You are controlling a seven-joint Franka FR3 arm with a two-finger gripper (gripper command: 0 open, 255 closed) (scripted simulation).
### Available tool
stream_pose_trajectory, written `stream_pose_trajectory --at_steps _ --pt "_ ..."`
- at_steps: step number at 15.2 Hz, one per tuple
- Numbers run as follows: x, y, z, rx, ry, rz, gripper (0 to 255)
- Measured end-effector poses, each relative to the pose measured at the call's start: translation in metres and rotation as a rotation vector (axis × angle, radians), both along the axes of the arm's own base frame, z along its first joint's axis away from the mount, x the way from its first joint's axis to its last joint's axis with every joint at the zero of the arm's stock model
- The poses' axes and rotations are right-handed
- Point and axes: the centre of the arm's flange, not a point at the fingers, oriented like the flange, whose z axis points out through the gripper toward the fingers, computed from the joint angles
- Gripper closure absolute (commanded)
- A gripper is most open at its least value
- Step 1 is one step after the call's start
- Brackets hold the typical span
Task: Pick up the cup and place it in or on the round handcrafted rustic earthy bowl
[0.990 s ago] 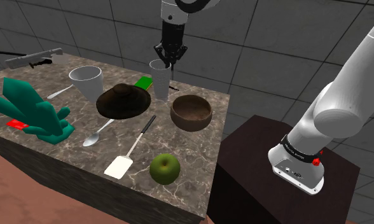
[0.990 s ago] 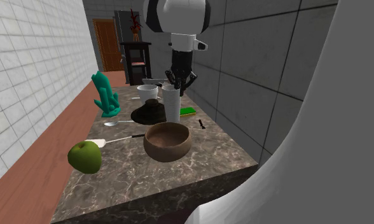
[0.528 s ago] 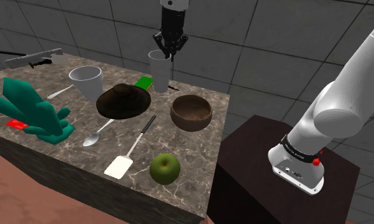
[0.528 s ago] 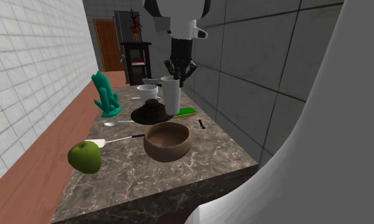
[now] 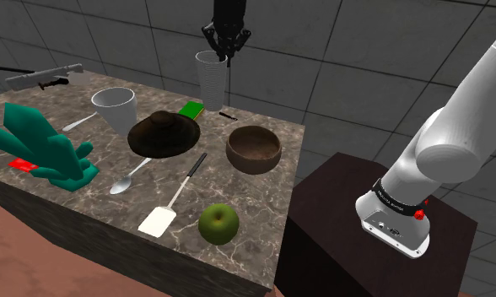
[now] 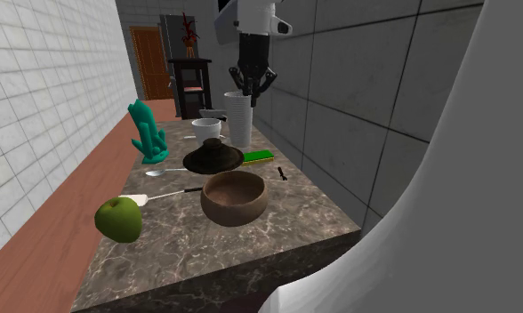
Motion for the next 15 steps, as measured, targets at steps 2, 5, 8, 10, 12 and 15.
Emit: stream_pose_trajectory --at_steps 2,5,8,10,12,15 --pt "-0.001 0.000 0.009 0.000 0.000 0.000 255" --pt "-0.002 0.000 0.025 0.000 0.000 0.000 255" --pt "-0.017 -0.003 0.036 -0.001 0.001 0.000 255" --pt "-0.039 -0.008 0.048 0.000 0.000 0.000 255" --pt "-0.060 -0.013 0.057 0.000 0.000 0.001 255" --pt "-0.097 -0.015 0.073 -0.001 0.000 0.001 255"
